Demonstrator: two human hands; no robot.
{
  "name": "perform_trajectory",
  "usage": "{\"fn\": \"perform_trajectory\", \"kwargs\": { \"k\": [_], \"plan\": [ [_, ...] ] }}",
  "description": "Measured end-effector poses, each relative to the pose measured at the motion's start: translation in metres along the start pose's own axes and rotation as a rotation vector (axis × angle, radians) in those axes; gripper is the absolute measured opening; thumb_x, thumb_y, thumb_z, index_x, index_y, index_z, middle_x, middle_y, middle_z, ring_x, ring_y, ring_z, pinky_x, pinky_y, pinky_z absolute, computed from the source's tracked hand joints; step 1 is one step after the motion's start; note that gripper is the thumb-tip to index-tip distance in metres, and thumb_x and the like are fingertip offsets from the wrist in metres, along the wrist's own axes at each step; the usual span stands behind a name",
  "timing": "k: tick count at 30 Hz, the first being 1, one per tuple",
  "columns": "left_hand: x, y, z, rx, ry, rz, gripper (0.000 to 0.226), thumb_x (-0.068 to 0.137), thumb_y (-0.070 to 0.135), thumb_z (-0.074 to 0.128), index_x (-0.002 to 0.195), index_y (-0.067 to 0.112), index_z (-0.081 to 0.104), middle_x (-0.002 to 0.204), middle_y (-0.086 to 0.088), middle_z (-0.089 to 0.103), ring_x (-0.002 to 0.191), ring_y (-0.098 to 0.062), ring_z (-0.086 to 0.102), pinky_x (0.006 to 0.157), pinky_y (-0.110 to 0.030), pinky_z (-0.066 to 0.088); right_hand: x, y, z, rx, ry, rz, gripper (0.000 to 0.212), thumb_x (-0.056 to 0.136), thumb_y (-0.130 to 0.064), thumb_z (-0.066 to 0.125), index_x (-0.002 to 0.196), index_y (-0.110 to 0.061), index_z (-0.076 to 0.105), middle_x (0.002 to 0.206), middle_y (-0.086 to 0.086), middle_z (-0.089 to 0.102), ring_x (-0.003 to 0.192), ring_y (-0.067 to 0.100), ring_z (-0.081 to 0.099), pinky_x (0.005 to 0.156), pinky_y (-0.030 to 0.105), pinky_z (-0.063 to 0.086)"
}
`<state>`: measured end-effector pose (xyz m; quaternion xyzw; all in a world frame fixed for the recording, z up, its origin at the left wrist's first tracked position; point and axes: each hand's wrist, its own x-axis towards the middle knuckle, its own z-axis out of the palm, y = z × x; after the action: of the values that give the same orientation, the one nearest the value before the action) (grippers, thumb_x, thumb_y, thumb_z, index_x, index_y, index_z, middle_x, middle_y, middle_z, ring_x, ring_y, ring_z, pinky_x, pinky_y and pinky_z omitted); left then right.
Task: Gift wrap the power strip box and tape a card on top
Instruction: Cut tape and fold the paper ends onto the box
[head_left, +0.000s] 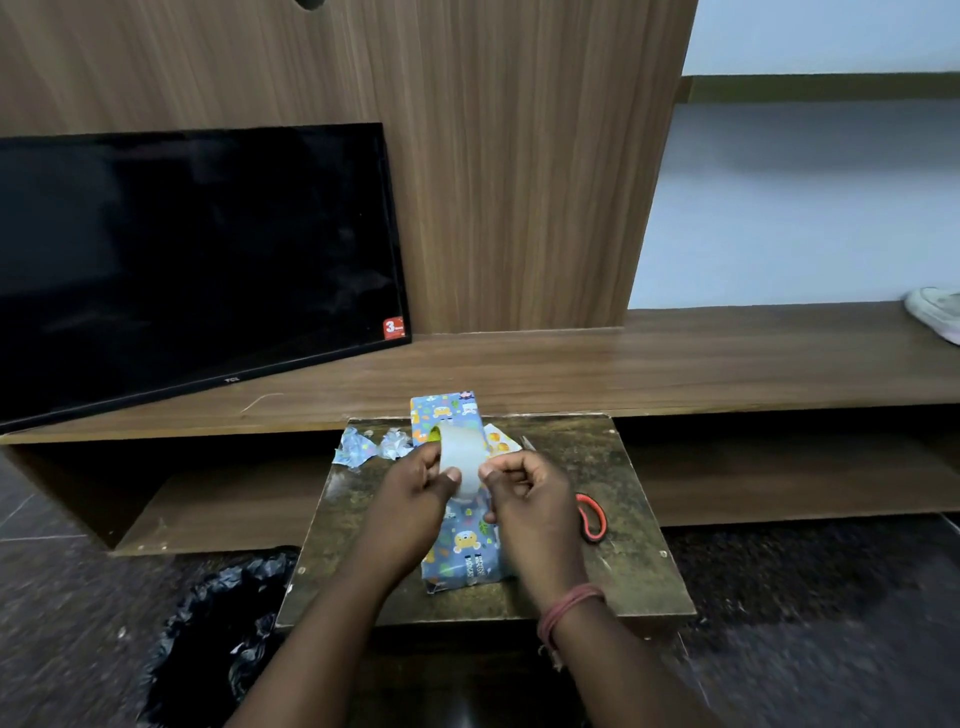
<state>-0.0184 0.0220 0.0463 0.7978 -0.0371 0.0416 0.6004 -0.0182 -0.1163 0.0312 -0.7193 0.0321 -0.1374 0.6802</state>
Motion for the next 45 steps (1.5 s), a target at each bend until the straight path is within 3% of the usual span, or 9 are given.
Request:
{"fn": "perform_trajectory", "kwargs": {
  "k": [6, 11, 19, 23, 28, 35, 39, 42, 45],
  "plan": [
    [0.000, -0.005, -0.009, 0.086, 0.010, -0.013, 0.020, 0.097, 0.016, 0.054, 0.108, 0.022, 0.070, 0.098, -0.001, 0.077, 0.092, -0.028, 0.072, 0.091, -0.054, 0.053, -0.016, 0.007, 0.019, -0.041, 0.041, -0.008, 0.013, 0.089, -0.013, 0.069, 0.084, -0.025, 0.065, 0.080, -0.012, 0.070, 0.073, 0.012, 0.069, 0.070, 0.047, 0.059],
    [0.002, -0.010, -0.012, 0.103, -0.001, -0.037, 0.027, 0.090, 0.030, 0.052, 0.109, 0.023, 0.070, 0.097, -0.006, 0.077, 0.093, -0.037, 0.070, 0.090, -0.059, 0.053, -0.009, 0.007, 0.022, -0.002, 0.023, 0.065, 0.018, 0.086, -0.012, 0.073, 0.092, -0.025, 0.062, 0.080, -0.001, 0.070, 0.069, 0.012, 0.069, 0.069, 0.039, 0.060],
    [0.005, -0.011, -0.014, 0.201, 0.037, -0.021, 0.026, 0.101, 0.003, 0.052, 0.105, 0.022, 0.070, 0.093, -0.005, 0.075, 0.089, -0.035, 0.067, 0.082, -0.049, 0.053, -0.006, -0.002, 0.020, 0.241, 0.018, 0.278, 0.021, 0.088, -0.003, 0.072, 0.097, -0.012, 0.055, 0.080, 0.011, 0.070, 0.051, 0.017, 0.063, 0.063, 0.039, 0.057],
    [0.006, -0.007, -0.020, 0.191, 0.082, -0.043, 0.032, 0.100, 0.001, 0.052, 0.109, 0.024, 0.073, 0.094, 0.007, 0.078, 0.086, -0.010, 0.072, 0.074, -0.030, 0.050, -0.004, -0.002, 0.018, 0.090, -0.069, 0.150, 0.024, 0.087, -0.005, 0.072, 0.090, -0.018, 0.051, 0.078, -0.001, 0.066, 0.059, 0.015, 0.064, 0.067, 0.047, 0.060],
    [0.005, -0.005, -0.019, 0.187, 0.094, -0.043, 0.033, 0.099, 0.000, 0.054, 0.105, 0.025, 0.074, 0.090, 0.008, 0.078, 0.080, -0.004, 0.070, 0.066, -0.016, 0.048, -0.004, 0.002, 0.017, -0.161, -0.107, -0.004, 0.027, 0.083, -0.020, 0.070, 0.079, -0.032, 0.047, 0.073, -0.022, 0.060, 0.064, 0.007, 0.056, 0.067, 0.050, 0.056],
    [0.005, -0.008, -0.019, 0.254, 0.111, -0.004, 0.032, 0.098, 0.000, 0.054, 0.104, 0.027, 0.072, 0.090, 0.006, 0.076, 0.083, -0.011, 0.069, 0.068, -0.021, 0.047, -0.002, -0.008, 0.013, -0.087, -0.155, 0.121, 0.027, 0.082, -0.019, 0.069, 0.080, -0.029, 0.044, 0.074, -0.005, 0.051, 0.068, 0.032, 0.059, 0.067, 0.049, 0.058],
    [0.010, -0.009, -0.025, 0.200, 0.116, -0.035, 0.033, 0.098, -0.003, 0.055, 0.103, 0.025, 0.072, 0.091, 0.005, 0.077, 0.084, -0.009, 0.070, 0.069, -0.023, 0.047, 0.007, -0.018, 0.005, -0.021, -0.174, 0.107, 0.030, 0.088, -0.006, 0.070, 0.083, -0.019, 0.043, 0.077, 0.005, 0.050, 0.059, 0.021, 0.054, 0.057, 0.040, 0.052],
    [0.009, -0.005, -0.029, 0.231, 0.096, 0.017, 0.033, 0.098, -0.004, 0.054, 0.104, 0.023, 0.072, 0.090, 0.006, 0.076, 0.074, 0.003, 0.065, 0.063, -0.012, 0.043, 0.009, -0.030, -0.003, 0.233, -0.248, 0.350, 0.030, 0.089, 0.001, 0.069, 0.088, -0.015, 0.044, 0.071, 0.007, 0.055, 0.048, 0.014, 0.049, 0.053, 0.033, 0.046],
    [0.005, -0.004, -0.029, 0.254, 0.106, 0.109, 0.035, 0.095, -0.009, 0.054, 0.101, 0.022, 0.070, 0.091, 0.008, 0.075, 0.084, -0.004, 0.067, 0.068, -0.013, 0.046, 0.013, -0.038, -0.013, 0.616, -0.384, 0.761, 0.024, 0.093, 0.009, 0.059, 0.080, -0.008, 0.049, 0.066, 0.009, 0.056, 0.052, 0.011, 0.041, 0.045, 0.022, 0.041]
  ]
}}
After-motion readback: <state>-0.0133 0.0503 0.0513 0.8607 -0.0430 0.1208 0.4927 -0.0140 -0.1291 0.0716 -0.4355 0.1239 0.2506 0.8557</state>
